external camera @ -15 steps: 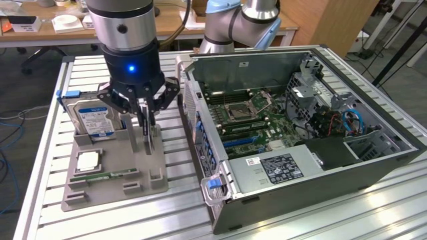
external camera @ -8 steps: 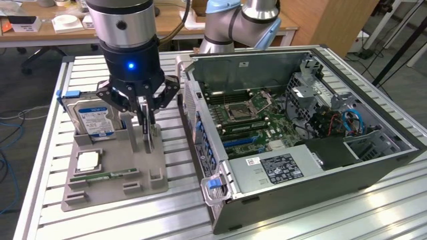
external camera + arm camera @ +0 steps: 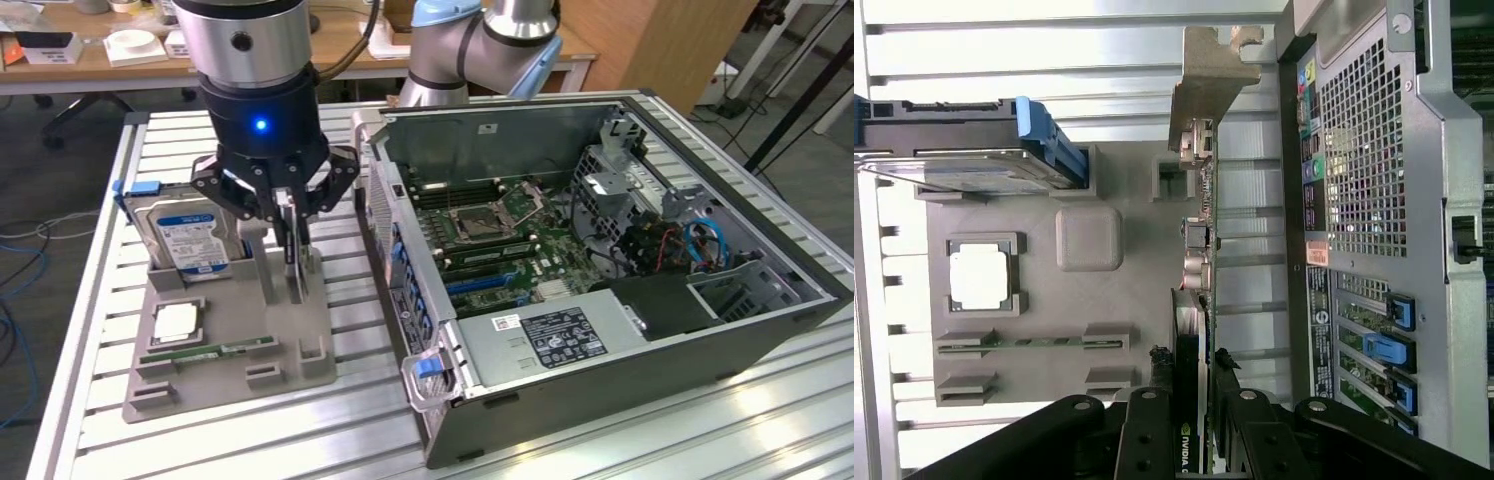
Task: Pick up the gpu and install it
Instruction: 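Pick up the gpu and move the gpu toward the slot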
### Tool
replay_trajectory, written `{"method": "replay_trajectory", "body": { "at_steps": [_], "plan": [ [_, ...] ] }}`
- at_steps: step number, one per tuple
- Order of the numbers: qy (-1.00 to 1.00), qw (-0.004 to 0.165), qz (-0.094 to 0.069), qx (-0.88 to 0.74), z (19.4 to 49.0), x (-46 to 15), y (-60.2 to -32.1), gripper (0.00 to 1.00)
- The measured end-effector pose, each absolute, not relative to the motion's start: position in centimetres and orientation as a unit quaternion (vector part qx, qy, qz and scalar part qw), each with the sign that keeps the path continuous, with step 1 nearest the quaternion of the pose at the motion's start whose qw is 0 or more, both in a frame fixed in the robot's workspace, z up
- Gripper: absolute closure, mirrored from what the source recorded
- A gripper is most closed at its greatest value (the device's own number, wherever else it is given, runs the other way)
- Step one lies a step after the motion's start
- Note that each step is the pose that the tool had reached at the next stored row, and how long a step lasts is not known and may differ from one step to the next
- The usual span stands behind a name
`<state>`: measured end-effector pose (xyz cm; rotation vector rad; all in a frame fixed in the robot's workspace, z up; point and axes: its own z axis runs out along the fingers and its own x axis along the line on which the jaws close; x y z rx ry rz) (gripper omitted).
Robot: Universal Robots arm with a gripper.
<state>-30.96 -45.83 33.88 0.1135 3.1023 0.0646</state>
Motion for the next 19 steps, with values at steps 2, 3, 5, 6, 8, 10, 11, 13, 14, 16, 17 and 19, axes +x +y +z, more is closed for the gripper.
{"method": "replay_trajectory", "body": {
  "at_steps": [2, 3, 5, 6, 8, 10, 11, 13, 14, 16, 17, 19],
  "plan": [
    [0.999, 0.018, 0.021, 0.036, 34.0, -31.0, -45.8, 0.74],
    [0.999, 0.018, 0.021, 0.037, 34.1, -31.0, -45.8, 0.74],
    [0.999, 0.018, 0.021, 0.037, 34.2, -31.0, -45.8, 0.74],
    [0.999, 0.018, 0.021, 0.036, 34.2, -31.0, -45.8, 0.74],
    [0.999, 0.018, 0.021, 0.036, 34.4, -31.0, -45.8, 0.74],
    [0.999, 0.018, 0.021, 0.036, 34.5, -31.0, -45.8, 0.74],
    [0.999, 0.018, 0.021, 0.037, 34.6, -31.0, -45.8, 0.74],
    [0.999, 0.018, 0.021, 0.036, 34.7, -31.0, -45.8, 0.74],
    [0.999, 0.018, 0.021, 0.036, 34.8, -31.0, -45.8, 0.74],
    [0.999, 0.018, 0.021, 0.036, 34.9, -31.0, -45.8, 0.74],
    [0.999, 0.018, 0.021, 0.036, 34.9, -31.0, -45.8, 0.74],
    [0.999, 0.018, 0.021, 0.036, 35.1, -31.0, -45.8, 0.74]
  ]
}}
